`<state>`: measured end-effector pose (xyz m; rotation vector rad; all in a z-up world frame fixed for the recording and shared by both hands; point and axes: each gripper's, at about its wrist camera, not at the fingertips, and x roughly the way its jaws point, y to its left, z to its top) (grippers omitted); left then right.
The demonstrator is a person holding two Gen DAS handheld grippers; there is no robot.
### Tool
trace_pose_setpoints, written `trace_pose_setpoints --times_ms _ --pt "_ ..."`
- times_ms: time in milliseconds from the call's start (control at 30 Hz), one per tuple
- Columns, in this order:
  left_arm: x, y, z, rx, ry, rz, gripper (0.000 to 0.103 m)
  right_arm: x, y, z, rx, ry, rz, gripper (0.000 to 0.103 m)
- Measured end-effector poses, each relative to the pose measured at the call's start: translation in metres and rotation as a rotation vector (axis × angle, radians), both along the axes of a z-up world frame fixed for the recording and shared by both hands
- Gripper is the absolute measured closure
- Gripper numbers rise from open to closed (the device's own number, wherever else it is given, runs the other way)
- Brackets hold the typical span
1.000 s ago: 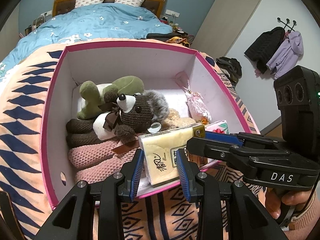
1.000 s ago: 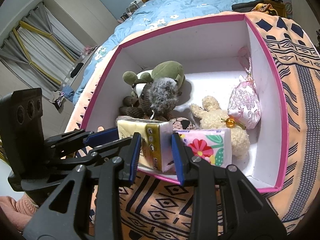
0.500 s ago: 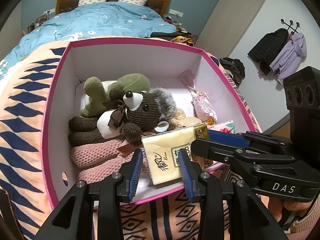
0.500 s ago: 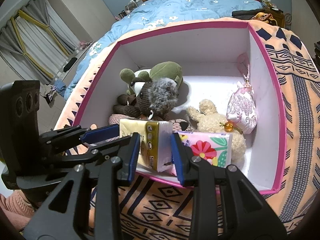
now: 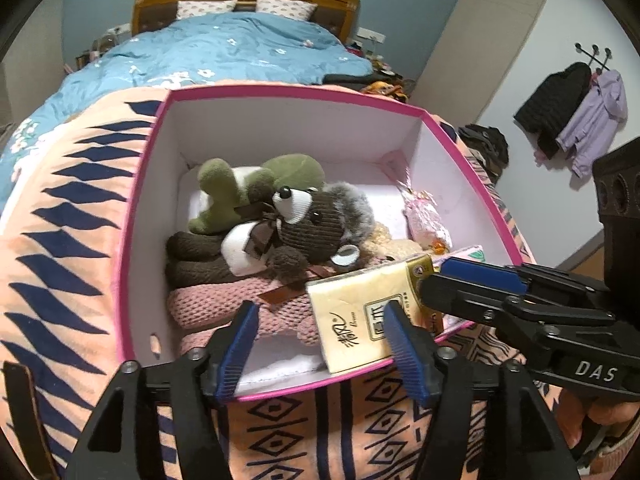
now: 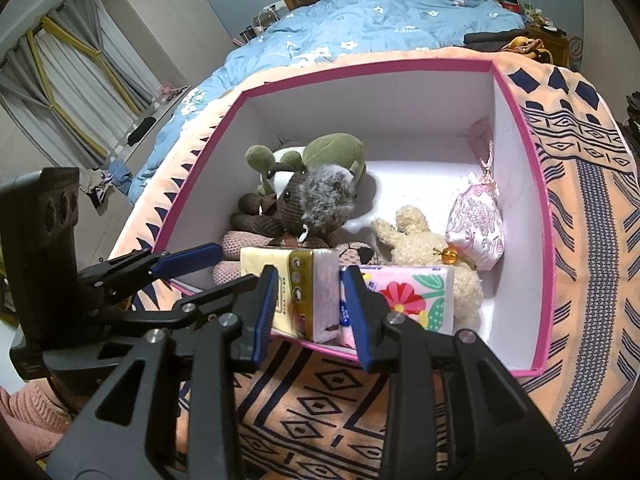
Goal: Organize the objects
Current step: 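Open the right gripper and pull it back from the box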
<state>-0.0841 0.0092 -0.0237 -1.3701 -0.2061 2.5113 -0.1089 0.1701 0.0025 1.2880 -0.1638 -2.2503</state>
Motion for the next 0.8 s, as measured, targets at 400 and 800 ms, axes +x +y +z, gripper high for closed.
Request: trace_pose_setpoints --times_ms 400,800 --pt "0.023 -0.003 0.014 -0.064 0.066 0.091 0.0 0.03 0.003 0.022 -0.013 0.117 0.05 0.055" --pt "0.056 -0.005 0.029 -0.088 0.151 0.108 0.0 0.082 0.017 0.022 0.012 0.265 0.037 0.027"
